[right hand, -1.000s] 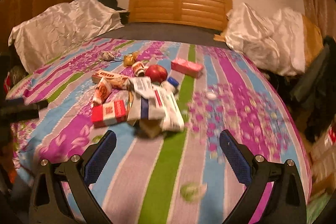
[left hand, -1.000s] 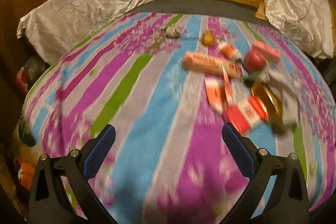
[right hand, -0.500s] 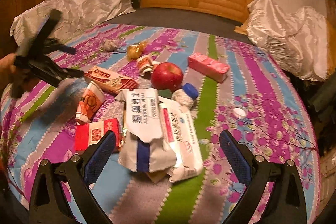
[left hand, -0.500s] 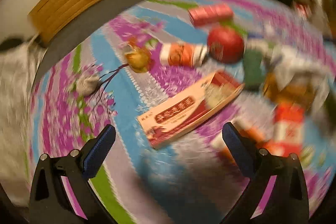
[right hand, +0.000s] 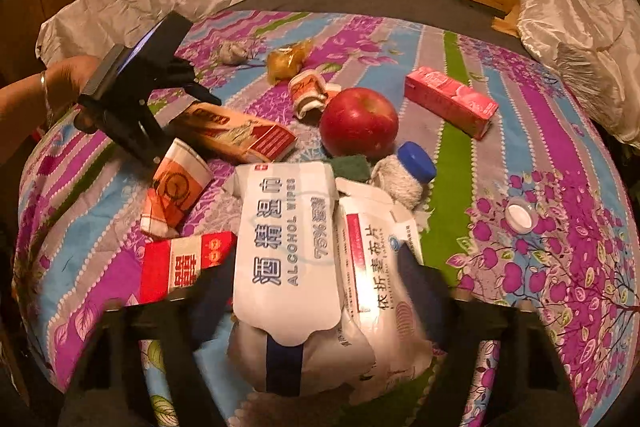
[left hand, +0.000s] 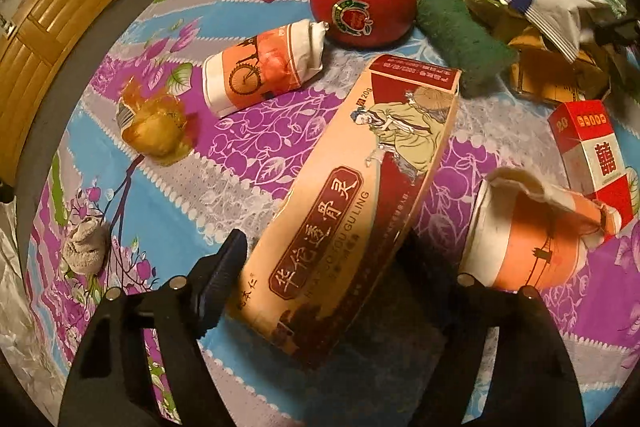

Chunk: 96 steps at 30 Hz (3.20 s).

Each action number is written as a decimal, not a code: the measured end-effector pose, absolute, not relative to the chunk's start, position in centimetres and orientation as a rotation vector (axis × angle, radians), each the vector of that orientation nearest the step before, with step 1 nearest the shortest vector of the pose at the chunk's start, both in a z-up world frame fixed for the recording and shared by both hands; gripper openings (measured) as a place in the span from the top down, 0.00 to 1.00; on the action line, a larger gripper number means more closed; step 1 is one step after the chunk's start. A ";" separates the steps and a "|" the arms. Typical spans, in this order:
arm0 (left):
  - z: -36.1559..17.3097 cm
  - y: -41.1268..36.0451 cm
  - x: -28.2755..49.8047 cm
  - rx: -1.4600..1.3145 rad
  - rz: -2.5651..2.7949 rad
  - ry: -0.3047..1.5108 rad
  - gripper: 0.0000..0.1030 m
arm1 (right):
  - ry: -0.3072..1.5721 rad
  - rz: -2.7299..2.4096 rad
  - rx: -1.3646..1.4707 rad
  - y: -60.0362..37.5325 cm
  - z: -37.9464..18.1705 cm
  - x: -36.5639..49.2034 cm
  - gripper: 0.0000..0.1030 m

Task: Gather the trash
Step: 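Grasp the cream-red medicine box with left tool while right tool grasps alcohol wipes, then carry both held items over the green bin beside the chair, then open both tools to drop the items into the green bin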

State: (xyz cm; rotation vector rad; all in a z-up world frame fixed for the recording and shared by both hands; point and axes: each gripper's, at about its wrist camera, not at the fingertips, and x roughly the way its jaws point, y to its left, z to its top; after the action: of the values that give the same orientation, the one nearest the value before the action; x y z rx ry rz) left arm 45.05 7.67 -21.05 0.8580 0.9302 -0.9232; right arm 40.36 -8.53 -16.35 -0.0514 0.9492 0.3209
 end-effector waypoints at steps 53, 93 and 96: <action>1.9 -20.6 12.9 0.488 -0.584 0.541 0.46 | 0.548 -0.236 0.259 -33.5 6.7 1.3 0.65; -9.0 -52.2 -5.8 0.847 -1.246 0.642 0.11 | 0.671 -0.984 0.488 -59.8 -4.3 -22.7 0.28; -9.7 -51.9 -5.3 0.870 -1.231 0.639 0.11 | 0.685 -0.986 0.492 -60.1 -5.3 -22.2 0.28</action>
State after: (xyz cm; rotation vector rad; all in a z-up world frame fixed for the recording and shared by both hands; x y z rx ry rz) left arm -5.27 -51.95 -9.66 0.8698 0.6392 -1.2307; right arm -22.18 -60.11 -5.30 0.4918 0.6854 -0.9862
